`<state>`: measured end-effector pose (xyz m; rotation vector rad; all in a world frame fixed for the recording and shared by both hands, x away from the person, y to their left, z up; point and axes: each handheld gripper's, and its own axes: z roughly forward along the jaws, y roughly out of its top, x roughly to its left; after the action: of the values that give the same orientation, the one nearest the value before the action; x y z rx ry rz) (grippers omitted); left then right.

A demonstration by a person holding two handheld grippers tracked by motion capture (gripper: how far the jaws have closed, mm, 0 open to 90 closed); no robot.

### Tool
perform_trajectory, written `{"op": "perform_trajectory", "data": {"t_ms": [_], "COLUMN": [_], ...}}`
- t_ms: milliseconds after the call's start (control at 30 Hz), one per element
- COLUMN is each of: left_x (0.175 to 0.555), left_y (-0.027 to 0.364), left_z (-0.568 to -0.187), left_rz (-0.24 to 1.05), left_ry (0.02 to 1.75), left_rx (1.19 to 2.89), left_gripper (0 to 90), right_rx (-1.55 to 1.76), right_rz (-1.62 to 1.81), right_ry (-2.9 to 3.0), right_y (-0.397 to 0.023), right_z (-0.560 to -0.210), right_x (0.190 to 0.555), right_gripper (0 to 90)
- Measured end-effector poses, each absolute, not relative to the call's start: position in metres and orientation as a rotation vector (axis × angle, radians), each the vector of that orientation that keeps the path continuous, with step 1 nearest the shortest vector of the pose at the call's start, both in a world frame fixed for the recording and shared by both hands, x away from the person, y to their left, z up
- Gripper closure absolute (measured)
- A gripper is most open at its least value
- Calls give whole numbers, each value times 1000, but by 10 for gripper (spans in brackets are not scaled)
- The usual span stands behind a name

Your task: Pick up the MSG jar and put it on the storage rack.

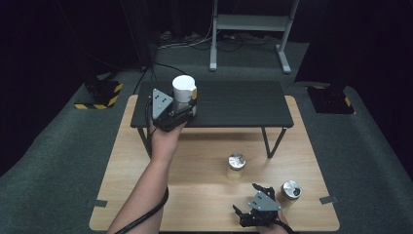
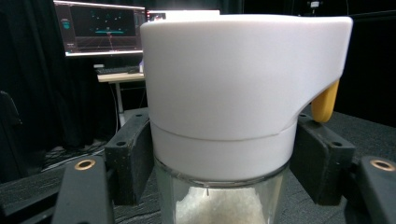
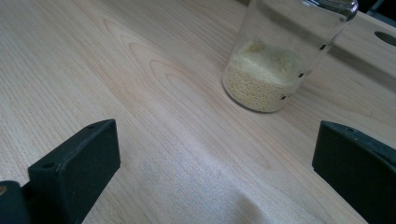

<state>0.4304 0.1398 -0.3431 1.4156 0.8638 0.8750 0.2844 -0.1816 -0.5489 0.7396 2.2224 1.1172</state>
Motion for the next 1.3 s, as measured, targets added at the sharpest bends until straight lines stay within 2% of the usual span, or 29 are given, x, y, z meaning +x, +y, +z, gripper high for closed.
{"op": "perform_trajectory", "data": {"t_ms": [133, 267, 633, 1300], "left_x": [431, 432, 427, 407], "left_y": [139, 137, 131, 141], "left_z": [-342, -342, -337, -338], "left_rz": [873, 859, 879, 874], "left_ry": [868, 877, 906, 899], "left_rx": [1420, 1422, 1418, 1433], "left_gripper": [295, 250, 5, 3], "right_rx": [742, 741, 741, 728], "right_rz": [1117, 1120, 1118, 1103], "right_ry": [2223, 2221, 2224, 2227], "right_y": [-182, -182, -182, -181], "right_z": [-549, -549, -549, -549], "right_x": [285, 285, 285, 284], "right_gripper": [0, 0, 0, 0]}}
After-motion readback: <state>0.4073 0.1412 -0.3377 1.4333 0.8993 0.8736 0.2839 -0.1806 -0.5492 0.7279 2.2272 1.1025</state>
